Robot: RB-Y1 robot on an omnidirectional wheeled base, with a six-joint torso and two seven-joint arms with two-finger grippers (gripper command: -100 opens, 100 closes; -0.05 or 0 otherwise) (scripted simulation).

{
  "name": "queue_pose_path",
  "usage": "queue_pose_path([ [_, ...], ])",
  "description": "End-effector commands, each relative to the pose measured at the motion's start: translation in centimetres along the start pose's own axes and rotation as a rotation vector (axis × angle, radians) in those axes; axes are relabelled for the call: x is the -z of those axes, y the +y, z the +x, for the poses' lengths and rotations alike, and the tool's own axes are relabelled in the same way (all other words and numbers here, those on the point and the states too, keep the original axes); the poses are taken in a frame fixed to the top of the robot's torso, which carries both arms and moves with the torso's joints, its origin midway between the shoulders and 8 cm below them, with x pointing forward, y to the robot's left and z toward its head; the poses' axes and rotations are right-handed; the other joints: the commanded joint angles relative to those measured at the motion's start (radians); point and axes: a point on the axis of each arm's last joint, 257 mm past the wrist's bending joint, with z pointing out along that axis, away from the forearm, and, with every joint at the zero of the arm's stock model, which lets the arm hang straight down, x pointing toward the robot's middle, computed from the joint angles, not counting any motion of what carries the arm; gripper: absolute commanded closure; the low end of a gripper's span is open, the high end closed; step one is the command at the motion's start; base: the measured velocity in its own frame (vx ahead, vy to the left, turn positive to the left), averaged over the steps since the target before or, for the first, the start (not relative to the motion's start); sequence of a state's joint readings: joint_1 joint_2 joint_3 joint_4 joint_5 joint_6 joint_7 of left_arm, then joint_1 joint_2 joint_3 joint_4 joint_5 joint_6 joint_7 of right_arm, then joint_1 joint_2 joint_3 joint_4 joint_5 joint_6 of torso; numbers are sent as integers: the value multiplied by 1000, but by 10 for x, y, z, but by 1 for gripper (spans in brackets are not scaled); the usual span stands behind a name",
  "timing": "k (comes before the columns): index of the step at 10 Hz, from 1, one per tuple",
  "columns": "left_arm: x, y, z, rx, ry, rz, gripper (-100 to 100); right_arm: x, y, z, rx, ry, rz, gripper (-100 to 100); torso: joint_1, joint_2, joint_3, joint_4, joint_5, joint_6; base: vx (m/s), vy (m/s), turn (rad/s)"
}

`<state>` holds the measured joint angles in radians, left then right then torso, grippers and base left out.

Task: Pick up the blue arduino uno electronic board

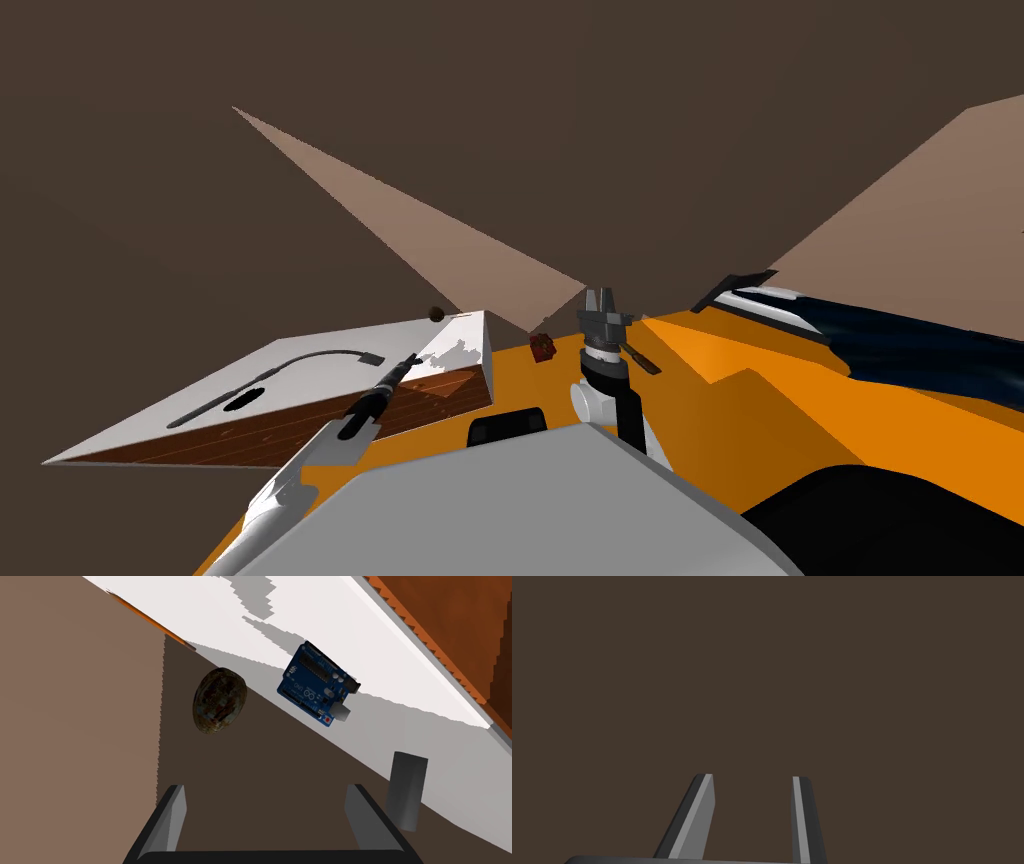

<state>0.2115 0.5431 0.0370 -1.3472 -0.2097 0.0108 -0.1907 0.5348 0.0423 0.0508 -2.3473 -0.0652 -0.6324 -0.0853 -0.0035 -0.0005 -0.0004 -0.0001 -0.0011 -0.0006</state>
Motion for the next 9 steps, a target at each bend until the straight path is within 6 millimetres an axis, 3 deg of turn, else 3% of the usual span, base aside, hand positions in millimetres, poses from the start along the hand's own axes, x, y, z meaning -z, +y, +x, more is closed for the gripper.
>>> queue_pose_path([
  [1,3,8,1,-14,8,-27,-100,0,0,0,0,0,0,0,0,0,0,0,0,0,32,-40,-65],
  [5,8,81,4,-110,58,-207,-100,0,0,0,0,0,0,0,-1,0,0,0,0,0,52,-52,-174],
  [6,8,81,4,-110,58,-207,-100,0,0,0,0,0,0,0,0,-1,-1,0,0,0,43,-23,-46],
  [9,16,124,2,-167,86,-315,-100,0,0,0,0,0,0,0,2,1,1,0,0,0,38,-23,-134],
])
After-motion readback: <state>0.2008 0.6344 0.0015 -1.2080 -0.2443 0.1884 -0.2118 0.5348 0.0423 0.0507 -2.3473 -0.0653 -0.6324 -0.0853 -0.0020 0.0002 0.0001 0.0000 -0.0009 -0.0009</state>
